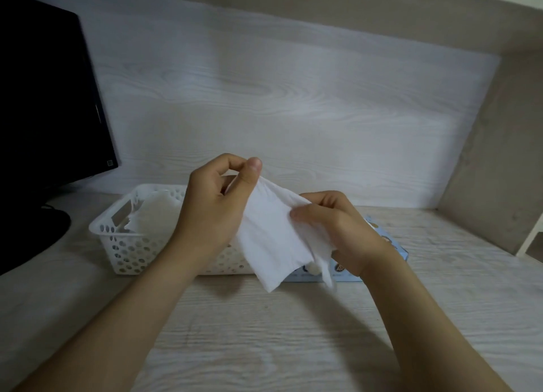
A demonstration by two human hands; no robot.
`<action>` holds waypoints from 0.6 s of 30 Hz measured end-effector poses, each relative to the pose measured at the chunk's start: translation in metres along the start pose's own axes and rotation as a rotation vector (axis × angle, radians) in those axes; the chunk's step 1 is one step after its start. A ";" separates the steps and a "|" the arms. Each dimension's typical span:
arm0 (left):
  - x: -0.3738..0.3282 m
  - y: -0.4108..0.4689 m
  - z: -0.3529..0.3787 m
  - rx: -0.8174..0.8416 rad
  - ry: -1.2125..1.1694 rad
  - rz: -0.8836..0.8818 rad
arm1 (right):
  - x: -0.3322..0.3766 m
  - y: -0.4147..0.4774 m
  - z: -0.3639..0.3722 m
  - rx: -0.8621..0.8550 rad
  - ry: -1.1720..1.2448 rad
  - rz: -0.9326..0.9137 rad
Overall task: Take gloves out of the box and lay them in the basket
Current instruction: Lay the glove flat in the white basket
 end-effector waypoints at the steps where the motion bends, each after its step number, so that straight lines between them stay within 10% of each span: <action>1: 0.001 0.002 -0.002 0.004 -0.032 -0.047 | 0.001 -0.001 0.000 -0.007 0.049 0.016; 7: 0.002 0.013 -0.017 -0.049 -0.107 -0.242 | -0.001 -0.001 0.012 -0.061 0.098 0.098; 18: 0.016 0.031 -0.044 -0.300 0.295 -0.016 | 0.010 0.030 0.043 -0.608 -0.697 -0.287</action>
Point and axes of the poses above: each hand's wrist, its own y-axis towards the middle knuckle, its own z-axis out of the palm, x = y × z, the point moved 3 cm from there along y, towards the middle knuckle, and after that the axes turned 11 degrees about -x, right-handed, at the moved point
